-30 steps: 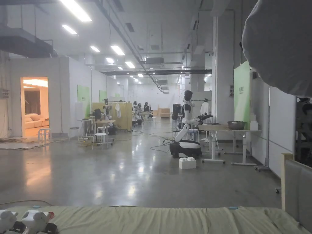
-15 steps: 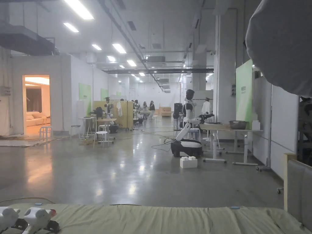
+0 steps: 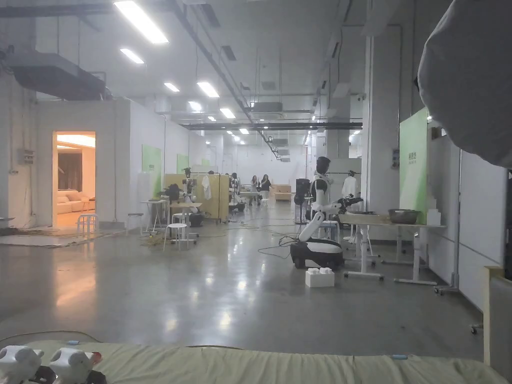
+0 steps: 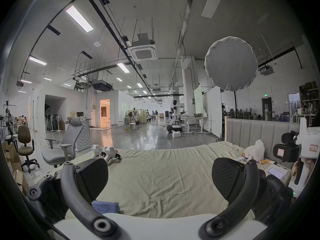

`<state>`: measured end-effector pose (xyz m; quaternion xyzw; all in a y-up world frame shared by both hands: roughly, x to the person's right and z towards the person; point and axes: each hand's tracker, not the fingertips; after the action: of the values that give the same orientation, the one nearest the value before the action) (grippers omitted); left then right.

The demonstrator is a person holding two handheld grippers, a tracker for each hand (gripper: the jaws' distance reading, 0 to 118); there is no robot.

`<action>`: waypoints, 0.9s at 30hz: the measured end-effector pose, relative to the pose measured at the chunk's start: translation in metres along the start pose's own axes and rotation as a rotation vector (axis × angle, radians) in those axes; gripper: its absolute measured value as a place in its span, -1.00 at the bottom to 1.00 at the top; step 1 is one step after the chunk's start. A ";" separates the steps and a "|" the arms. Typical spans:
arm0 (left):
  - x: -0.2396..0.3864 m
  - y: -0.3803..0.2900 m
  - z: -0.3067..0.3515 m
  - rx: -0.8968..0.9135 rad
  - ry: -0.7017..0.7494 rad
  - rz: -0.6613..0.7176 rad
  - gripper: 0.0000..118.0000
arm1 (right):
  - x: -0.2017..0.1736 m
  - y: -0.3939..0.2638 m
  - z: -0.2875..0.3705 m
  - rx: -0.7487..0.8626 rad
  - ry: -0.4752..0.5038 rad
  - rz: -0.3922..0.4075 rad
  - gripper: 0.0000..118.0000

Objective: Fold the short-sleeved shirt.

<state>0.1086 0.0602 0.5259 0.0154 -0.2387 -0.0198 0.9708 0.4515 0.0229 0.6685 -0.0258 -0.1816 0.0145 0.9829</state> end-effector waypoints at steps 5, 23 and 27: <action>0.002 0.001 0.000 -0.005 -0.004 -0.007 1.00 | 0.002 0.000 -0.001 -0.010 -0.004 -0.012 1.00; 0.007 0.000 -0.003 -0.035 -0.023 0.007 1.00 | 0.016 0.007 0.006 -0.055 0.033 -0.139 1.00; 0.006 0.000 -0.002 -0.039 -0.020 0.016 1.00 | 0.016 0.004 0.005 -0.071 0.009 -0.139 1.00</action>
<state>0.1151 0.0601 0.5270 -0.0055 -0.2480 -0.0166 0.9686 0.4643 0.0281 0.6786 -0.0480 -0.1787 -0.0602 0.9809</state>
